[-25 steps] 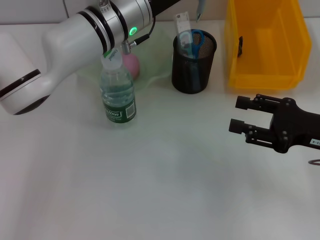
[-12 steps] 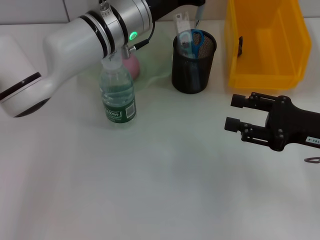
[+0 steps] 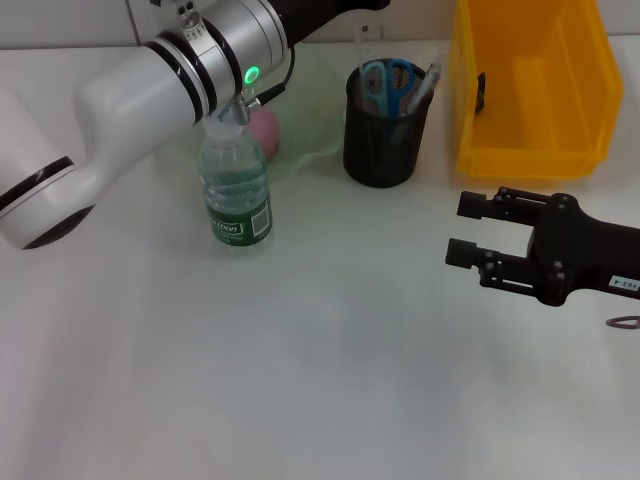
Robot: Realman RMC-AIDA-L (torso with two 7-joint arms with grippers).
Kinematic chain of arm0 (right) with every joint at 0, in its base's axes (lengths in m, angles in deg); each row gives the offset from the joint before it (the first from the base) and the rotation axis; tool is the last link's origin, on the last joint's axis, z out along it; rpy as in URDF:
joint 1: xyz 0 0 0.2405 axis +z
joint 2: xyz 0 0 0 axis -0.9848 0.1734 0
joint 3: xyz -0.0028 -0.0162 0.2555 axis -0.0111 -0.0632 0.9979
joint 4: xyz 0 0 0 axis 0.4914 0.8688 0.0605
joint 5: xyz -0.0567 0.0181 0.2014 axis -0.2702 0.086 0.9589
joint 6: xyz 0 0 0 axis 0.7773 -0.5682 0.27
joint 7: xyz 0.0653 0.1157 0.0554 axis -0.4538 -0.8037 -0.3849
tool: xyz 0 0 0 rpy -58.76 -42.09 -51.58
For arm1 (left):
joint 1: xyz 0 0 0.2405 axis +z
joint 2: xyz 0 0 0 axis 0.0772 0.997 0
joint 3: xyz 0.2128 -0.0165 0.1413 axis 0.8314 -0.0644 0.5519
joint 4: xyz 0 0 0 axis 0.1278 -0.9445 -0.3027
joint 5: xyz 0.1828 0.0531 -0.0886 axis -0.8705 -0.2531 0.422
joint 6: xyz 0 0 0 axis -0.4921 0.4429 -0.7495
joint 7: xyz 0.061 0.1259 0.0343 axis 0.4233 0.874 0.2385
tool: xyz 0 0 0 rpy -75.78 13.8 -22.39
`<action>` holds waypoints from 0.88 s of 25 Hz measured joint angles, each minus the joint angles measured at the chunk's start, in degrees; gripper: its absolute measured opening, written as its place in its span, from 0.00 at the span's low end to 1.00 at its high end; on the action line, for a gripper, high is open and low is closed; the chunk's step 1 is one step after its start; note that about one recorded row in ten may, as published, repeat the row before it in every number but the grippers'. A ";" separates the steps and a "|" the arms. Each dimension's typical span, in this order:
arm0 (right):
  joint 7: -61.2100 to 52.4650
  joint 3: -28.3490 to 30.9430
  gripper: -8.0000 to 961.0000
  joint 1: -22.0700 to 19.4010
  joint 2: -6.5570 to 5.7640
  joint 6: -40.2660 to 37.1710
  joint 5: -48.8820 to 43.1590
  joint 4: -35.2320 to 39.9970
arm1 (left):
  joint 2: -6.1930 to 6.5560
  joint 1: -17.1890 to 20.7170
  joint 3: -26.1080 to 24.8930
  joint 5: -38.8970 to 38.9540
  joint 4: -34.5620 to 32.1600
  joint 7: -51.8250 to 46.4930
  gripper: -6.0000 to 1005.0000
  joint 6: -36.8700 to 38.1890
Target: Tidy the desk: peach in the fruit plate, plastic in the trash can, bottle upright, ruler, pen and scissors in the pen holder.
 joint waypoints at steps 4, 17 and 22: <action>0.00 -0.03 0.67 0.03 0.00 -0.10 0.02 -0.10 | 0.00 0.64 0.13 0.03 -0.18 -0.25 0.45 2.12; 0.05 -0.11 0.67 0.37 0.08 -2.44 2.96 -2.47 | 0.91 18.54 -3.93 -0.61 -0.20 1.42 0.61 39.52; 2.34 -3.06 0.67 2.28 0.15 -3.07 3.13 -6.81 | 1.66 26.78 -5.61 -0.64 0.31 5.08 0.60 48.74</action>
